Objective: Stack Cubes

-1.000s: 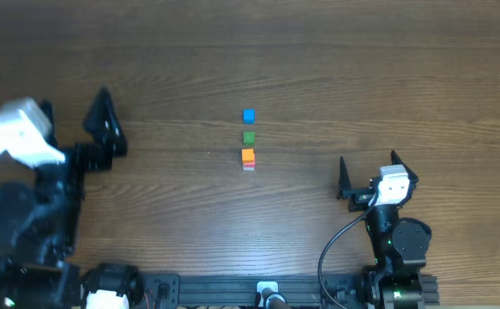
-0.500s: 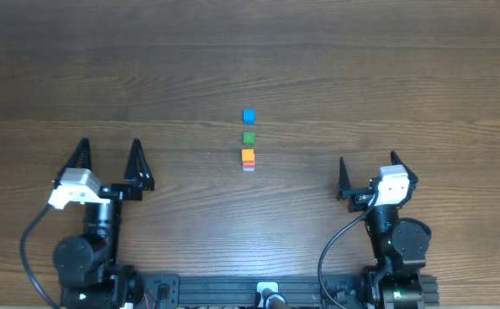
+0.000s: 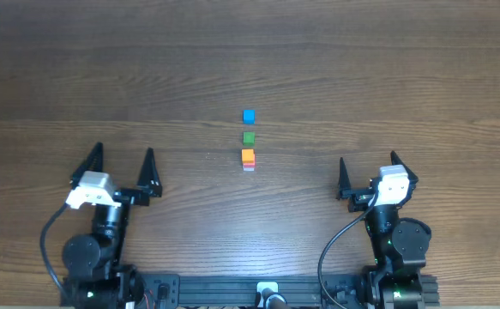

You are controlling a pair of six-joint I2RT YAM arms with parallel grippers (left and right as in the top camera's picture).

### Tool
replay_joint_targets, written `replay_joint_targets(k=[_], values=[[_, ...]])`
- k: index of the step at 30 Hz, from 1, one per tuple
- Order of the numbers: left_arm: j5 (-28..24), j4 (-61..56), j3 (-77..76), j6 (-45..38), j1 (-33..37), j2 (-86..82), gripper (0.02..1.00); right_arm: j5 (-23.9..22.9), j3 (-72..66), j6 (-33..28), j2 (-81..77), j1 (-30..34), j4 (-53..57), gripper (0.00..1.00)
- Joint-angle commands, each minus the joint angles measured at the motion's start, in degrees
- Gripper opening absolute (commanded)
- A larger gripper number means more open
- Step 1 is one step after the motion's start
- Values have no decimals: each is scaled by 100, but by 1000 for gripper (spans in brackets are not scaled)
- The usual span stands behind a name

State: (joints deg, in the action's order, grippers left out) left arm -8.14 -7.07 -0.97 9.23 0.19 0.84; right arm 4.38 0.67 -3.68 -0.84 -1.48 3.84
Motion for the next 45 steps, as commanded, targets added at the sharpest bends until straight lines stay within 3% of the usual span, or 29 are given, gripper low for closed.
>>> replay_joint_targets(k=[1,8,38,45], values=[[-348,232,63,-417,35,-66,998,-15,-35,-24,52,31,20,993],[-273,1073,63,-603,35,-63,998,-15,-35,-24,52,31,20,993],[-271,1056,63,-603,31,-61,996,-79,-35,-17,52,31,-68,993],[-271,1056,63,-603,31,-61,1000,31,-17,304,52,31,-352,993]])
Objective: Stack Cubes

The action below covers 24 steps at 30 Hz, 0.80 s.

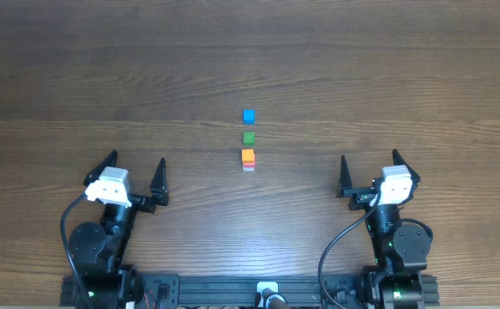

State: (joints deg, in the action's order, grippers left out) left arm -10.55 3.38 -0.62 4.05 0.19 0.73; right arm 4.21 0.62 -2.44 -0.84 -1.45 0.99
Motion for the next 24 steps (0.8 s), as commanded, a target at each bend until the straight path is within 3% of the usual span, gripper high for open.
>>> replay_joint_targets(k=[1,5,12,16,19,24], values=[[-33,11,28,-85,31,-50,998,46,7,179,50,28,-63,991],[-31,11,28,-85,31,-50,1000,-22,505,170,-389,31,-48,991],[-31,11,28,-85,31,-44,998,17,2337,238,-2813,24,492,993],[-31,11,28,-85,31,-42,1000,133,3552,1040,-4404,24,852,993],[-33,11,28,-85,31,-42,1000,546,4448,1119,-5364,13,1464,991],[-31,11,28,-85,31,-42,1000,557,6057,1123,-6798,-426,3023,991]])
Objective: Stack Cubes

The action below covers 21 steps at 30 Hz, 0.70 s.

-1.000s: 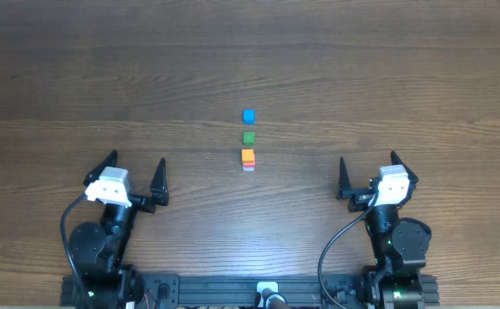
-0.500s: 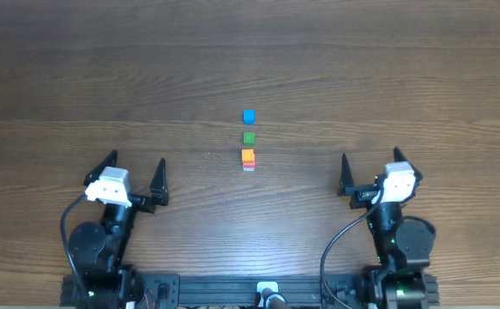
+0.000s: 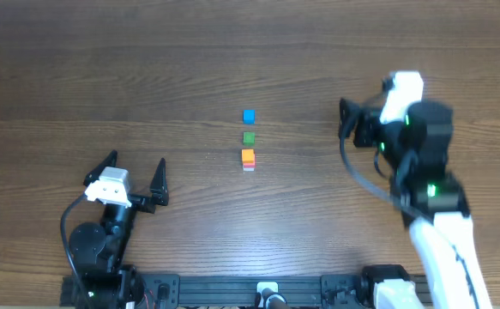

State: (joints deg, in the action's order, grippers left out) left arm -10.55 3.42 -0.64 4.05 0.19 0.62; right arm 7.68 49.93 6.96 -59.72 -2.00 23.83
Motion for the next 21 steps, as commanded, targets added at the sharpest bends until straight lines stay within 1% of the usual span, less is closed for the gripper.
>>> replay_joint_targets(k=[1,6,11,17,21], values=[[-31,7,31,-85,31,-28,996,181,1388,203,-1141,-507,970,991],[-31,7,31,-85,31,-31,1000,-229,2549,691,-2240,-1316,1932,993],[-31,7,31,-85,31,-28,996,-245,3440,1099,-3285,-2015,2647,991],[-31,7,31,-85,31,-28,1000,-282,4537,1537,-4642,-2555,3536,991],[-33,7,31,-85,31,-28,1000,-282,4981,1530,-5239,-2844,3915,993]])
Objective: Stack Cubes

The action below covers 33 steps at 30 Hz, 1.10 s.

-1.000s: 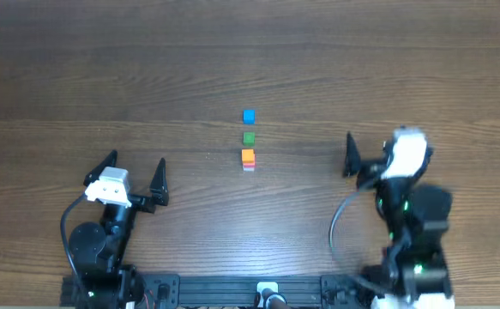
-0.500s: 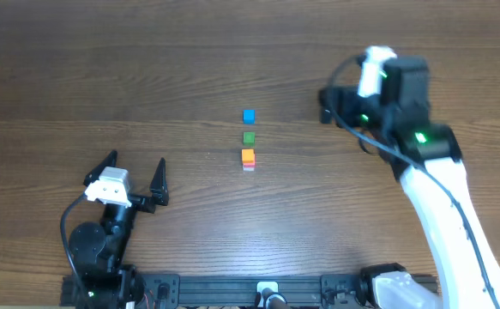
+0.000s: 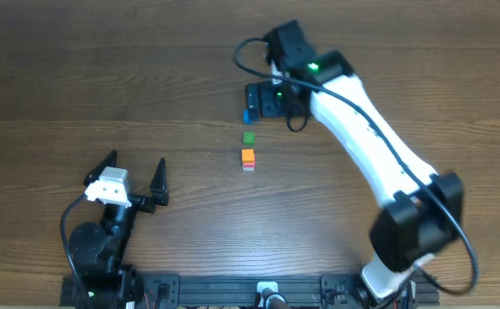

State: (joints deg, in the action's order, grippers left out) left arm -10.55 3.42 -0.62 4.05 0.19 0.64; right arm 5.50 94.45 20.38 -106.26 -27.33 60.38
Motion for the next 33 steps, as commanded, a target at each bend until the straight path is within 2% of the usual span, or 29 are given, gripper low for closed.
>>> replay_joint_targets(k=[1,7,11,20,27,33], values=[[-31,7,28,-85,31,-31,998,-63,588,188,-695,-363,308,991],[-31,7,28,-85,31,-33,1000,-39,682,297,-1314,-590,334,991],[-31,7,28,-85,31,-31,1000,-52,682,658,-1668,-686,367,993],[-31,7,28,-85,31,-33,996,-437,682,1349,-2094,-761,372,993],[-31,7,28,-85,31,-31,1000,-739,682,1366,-2151,-782,125,932],[-31,7,28,-85,31,-33,1000,-752,682,1364,-2310,-839,-94,875]])
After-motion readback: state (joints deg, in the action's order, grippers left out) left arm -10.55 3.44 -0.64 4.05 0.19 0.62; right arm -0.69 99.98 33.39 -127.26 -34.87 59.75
